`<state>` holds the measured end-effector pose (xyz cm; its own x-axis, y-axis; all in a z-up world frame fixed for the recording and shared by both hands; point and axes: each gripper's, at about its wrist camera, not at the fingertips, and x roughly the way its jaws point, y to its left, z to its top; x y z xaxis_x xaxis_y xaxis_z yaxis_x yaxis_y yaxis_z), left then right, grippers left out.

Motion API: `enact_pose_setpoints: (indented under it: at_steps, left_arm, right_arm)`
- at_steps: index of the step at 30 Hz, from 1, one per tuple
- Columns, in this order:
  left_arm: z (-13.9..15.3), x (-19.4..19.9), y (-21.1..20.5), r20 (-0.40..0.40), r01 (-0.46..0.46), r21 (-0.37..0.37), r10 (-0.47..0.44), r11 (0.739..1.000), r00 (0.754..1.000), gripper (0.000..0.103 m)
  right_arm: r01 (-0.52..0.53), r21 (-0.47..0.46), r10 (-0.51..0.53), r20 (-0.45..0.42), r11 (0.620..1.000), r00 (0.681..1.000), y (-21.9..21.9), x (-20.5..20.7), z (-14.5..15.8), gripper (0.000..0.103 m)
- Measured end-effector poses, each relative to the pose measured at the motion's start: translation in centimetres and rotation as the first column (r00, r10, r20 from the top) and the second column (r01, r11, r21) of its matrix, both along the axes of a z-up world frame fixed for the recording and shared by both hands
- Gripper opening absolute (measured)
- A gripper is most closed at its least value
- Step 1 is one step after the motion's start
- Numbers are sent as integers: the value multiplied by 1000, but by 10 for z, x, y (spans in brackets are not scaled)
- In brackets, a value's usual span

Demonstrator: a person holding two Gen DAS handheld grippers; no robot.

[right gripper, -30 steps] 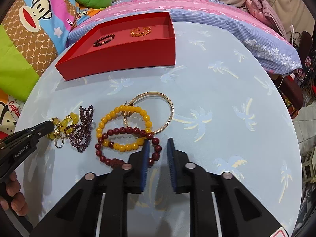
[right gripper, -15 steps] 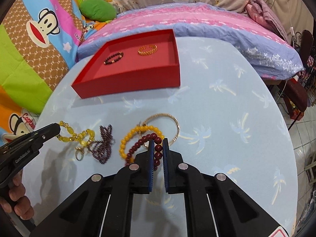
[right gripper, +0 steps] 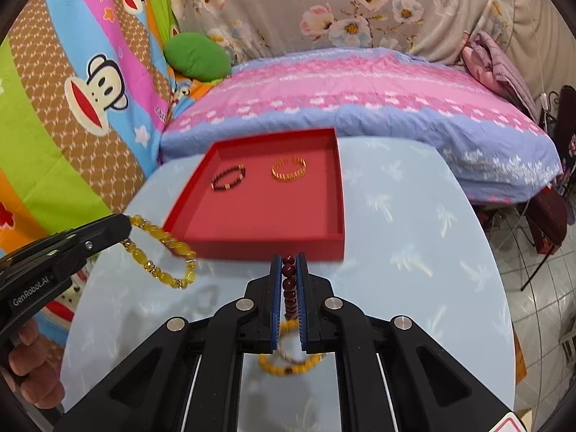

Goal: Organize jewelry
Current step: 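Carry both bracelets into the red tray and open both grippers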

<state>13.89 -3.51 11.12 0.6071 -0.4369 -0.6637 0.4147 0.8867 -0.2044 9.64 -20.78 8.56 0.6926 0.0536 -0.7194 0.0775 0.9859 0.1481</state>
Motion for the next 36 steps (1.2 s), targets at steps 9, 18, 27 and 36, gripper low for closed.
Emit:
enact_pose_setpoints:
  at_steps: [9, 18, 27, 36]
  left_arm:
    - [10, 73, -18, -14, 21, -72, -22, 997, 1000, 9]
    - [-46, 143, -16, -152, -20, -77, 8, 997, 988, 9]
    - [-99, 162, 0, -186, -97, 108, 116, 989, 976, 9]
    - [-115, 170, 4, -154, -136, 190, 167, 972, 974, 10]
  right_arm:
    - [-24, 40, 23, 8, 999, 1000, -7, 78, 12, 8]
    - [-33, 138, 43, -71, 990, 997, -8, 150, -23, 8]
    - [-3, 33, 9, -172, 999, 985, -10, 179, -73, 8]
    - [9, -60, -20, -191, 998, 981, -9, 188, -88, 14]
